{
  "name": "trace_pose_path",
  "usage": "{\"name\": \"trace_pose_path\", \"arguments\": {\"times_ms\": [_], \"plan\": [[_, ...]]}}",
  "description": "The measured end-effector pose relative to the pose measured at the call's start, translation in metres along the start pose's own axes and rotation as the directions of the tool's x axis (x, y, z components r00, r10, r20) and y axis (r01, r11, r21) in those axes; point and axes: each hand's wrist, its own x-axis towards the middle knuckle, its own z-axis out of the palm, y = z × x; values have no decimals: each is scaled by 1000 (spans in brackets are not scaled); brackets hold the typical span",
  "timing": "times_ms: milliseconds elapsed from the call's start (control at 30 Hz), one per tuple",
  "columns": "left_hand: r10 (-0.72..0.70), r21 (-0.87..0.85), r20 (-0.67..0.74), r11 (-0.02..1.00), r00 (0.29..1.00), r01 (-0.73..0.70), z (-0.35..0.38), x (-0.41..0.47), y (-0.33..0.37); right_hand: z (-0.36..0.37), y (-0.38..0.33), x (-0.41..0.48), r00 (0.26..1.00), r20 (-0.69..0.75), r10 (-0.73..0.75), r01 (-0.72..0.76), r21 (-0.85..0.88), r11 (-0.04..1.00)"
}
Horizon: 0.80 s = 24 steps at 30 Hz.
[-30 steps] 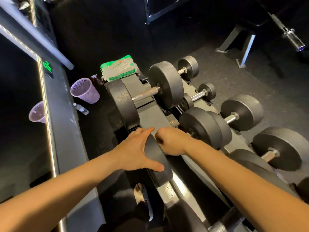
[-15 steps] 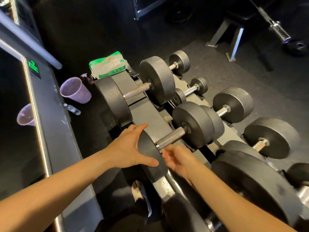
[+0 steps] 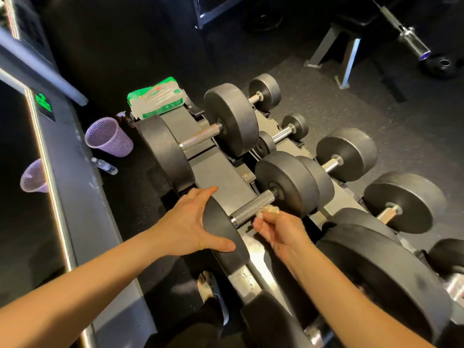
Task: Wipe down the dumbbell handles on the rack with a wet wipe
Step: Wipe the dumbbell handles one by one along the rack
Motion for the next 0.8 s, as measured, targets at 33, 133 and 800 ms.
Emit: {"name": "trace_pose_path", "arguments": {"times_ms": [33,133,800], "plan": [[-1,0,0,1000,1000,1,0,0,0,3,1,-1,997,-40,-60,59,-18,998],[5,2,0,1000,1000,-5,-1,0,1,9,17,-15,988,41,-152,157,-284,946],[-2,-11,-10,1000,1000,2,1,0,0,6,9,-27,707,508,-492,464,-858,-219]]}}
